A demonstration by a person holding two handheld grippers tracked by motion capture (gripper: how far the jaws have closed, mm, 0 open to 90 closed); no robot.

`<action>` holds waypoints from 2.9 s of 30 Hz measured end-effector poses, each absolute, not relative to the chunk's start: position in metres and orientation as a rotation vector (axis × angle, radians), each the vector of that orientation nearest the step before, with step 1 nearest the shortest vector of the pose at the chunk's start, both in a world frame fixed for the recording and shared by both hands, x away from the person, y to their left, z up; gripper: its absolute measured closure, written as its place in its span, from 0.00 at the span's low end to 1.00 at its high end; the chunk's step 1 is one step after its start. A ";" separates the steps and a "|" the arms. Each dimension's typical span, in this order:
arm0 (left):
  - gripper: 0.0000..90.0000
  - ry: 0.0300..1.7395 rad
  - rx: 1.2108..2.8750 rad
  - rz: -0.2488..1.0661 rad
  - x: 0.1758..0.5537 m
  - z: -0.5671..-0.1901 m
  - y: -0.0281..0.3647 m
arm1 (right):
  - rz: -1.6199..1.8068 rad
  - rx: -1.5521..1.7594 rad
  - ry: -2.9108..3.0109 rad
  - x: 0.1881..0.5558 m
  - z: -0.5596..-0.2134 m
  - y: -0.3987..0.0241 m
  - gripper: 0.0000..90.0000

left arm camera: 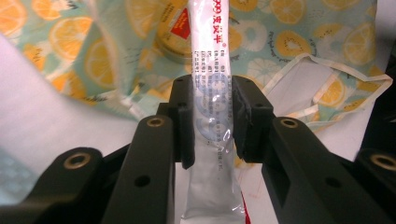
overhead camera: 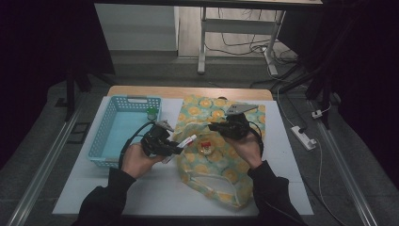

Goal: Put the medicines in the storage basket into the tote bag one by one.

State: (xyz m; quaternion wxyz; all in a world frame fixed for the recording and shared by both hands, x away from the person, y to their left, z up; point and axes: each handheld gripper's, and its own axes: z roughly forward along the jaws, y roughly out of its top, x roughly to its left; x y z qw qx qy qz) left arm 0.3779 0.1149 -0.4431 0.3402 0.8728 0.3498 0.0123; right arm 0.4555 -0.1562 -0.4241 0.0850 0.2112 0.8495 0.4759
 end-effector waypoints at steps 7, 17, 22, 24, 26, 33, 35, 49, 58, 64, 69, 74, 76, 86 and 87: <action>0.79 0.882 2.287 0.019 0.388 -0.450 0.094 | 1.424 0.629 2.525 0.455 -0.423 -0.156 1.00; 0.79 0.856 2.287 0.014 0.408 -0.458 0.068 | 1.425 0.623 2.523 0.454 -0.422 -0.155 1.00; 0.79 0.851 2.283 0.023 0.417 -0.462 0.060 | 1.424 0.623 2.526 0.454 -0.422 -0.154 1.00; 0.79 0.851 2.280 0.035 0.419 -0.463 0.057 | 1.423 0.622 2.528 0.454 -0.423 -0.154 1.00; 0.79 0.855 2.273 0.042 0.422 -0.465 0.056 | 1.421 0.620 2.530 0.454 -0.423 -0.154 1.00; 0.79 0.879 2.265 0.060 0.432 -0.471 0.053 | 1.421 0.618 2.528 0.454 -0.423 -0.153 1.00; 0.79 0.887 2.263 0.068 0.436 -0.472 0.053 | 1.420 0.619 2.528 0.454 -0.423 -0.153 1.00; 0.79 0.993 2.247 0.120 0.457 -0.486 0.054 | 1.401 0.616 2.544 0.454 -0.426 -0.149 1.00; 0.79 1.027 2.259 0.136 0.466 -0.493 0.053 | 1.389 0.621 2.549 0.455 -0.429 -0.148 1.00; 0.78 1.013 2.278 0.169 0.469 -0.496 0.049 | 1.383 0.623 2.548 0.455 -0.431 -0.147 1.00; 0.65 1.000 2.276 0.182 0.465 -0.492 0.049 | 1.385 0.624 2.547 0.455 -0.431 -0.148 1.00; 0.50 0.991 2.263 0.175 0.460 -0.484 0.054 | 1.389 0.623 2.546 0.455 -0.431 -0.148 1.00; 0.46 0.982 2.244 0.150 0.458 -0.481 0.057 | 1.387 0.622 2.547 0.455 -0.431 -0.148 1.00; 0.25 0.989 2.198 0.080 0.444 -0.468 0.070 | 1.391 0.623 2.548 0.455 -0.431 -0.149 1.00; 0.24 0.995 2.196 0.082 0.443 -0.468 0.072 | 1.388 0.621 2.549 0.455 -0.431 -0.148 1.00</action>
